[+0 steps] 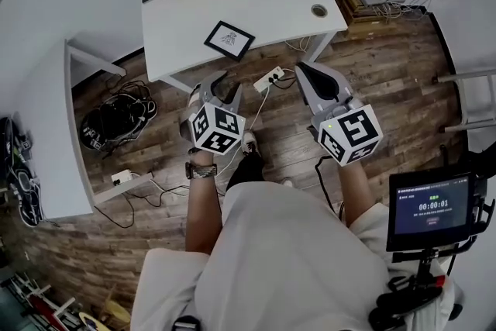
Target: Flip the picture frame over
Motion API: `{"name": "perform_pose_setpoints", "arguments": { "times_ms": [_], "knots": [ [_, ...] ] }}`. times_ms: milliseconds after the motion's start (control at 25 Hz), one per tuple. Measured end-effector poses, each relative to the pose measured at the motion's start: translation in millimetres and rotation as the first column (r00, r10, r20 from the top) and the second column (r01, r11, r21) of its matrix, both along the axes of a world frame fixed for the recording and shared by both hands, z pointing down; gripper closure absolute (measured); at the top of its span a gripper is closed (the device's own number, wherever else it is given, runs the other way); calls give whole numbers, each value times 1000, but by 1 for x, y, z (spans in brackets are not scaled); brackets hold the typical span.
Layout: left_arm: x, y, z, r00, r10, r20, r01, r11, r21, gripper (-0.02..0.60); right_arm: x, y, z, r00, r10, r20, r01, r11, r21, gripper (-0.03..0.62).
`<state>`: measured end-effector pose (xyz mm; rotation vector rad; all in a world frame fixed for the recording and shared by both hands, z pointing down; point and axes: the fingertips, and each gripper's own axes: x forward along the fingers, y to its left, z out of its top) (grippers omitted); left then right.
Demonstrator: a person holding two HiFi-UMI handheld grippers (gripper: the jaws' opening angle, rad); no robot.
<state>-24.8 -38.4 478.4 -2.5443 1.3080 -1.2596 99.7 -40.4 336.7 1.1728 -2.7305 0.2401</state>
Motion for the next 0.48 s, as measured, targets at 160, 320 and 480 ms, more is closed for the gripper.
{"name": "perform_pose_setpoints", "arguments": {
  "times_ms": [160, 320, 480],
  "knots": [
    [-9, -27, 22, 999, 31, 45, -30, 999, -24, 420, -2, -22, 20, 1000, 24, -14, -24, 999, -34, 592],
    [-9, -46, 50, 995, 63, 71, -59, 997, -58, 419, 1, -37, 43, 998, 49, -30, -52, 996, -75, 592],
    [-8, -58, 78, 992, 95, 86, -87, 992, -97, 417, 3, -50, 60, 996, 72, -46, -77, 991, -108, 592]
  ]
}}
